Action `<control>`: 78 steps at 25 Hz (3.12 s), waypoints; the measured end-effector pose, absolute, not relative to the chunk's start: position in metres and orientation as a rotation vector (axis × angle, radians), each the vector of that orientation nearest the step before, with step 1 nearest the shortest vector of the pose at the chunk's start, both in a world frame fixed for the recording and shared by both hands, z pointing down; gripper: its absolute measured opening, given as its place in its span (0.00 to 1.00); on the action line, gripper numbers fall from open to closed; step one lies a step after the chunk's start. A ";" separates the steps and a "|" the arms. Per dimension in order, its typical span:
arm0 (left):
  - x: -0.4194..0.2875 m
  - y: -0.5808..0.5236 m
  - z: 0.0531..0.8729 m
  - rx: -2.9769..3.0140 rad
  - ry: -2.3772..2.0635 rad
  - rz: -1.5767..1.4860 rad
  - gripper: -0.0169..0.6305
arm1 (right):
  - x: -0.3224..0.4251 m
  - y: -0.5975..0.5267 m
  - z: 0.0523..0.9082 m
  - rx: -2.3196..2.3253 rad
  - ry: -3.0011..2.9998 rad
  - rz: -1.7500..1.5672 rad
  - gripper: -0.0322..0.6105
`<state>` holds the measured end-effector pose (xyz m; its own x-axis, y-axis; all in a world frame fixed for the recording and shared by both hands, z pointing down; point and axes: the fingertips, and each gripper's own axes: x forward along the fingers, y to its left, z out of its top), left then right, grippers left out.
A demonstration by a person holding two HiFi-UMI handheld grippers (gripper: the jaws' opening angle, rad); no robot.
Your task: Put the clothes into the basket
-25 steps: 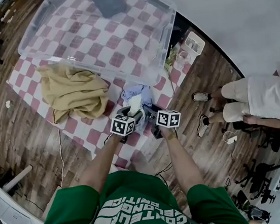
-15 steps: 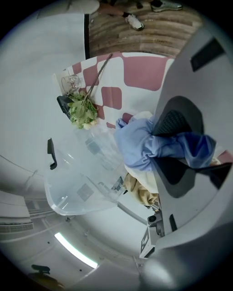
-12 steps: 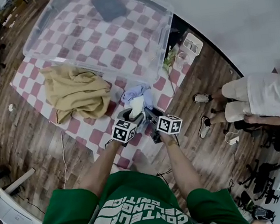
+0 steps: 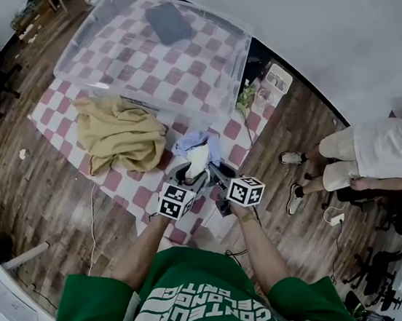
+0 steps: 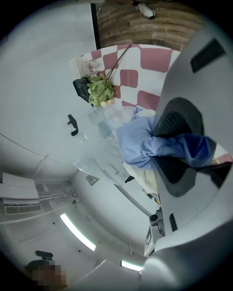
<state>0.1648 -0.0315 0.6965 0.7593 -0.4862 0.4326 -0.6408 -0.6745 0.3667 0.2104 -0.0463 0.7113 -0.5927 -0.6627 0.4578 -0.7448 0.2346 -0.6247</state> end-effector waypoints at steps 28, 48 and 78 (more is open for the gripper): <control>0.063 -0.041 0.471 2.699 -1.411 0.055 0.32 | 0.100 -0.071 0.497 1.019 -2.940 0.856 0.22; 0.036 -0.081 0.367 2.846 -1.494 -0.075 0.31 | 0.072 -0.116 0.389 0.990 -3.102 0.592 0.22; 0.030 -0.294 0.364 2.934 -1.211 -0.009 0.31 | 0.070 -0.319 0.387 1.239 -2.953 0.575 0.21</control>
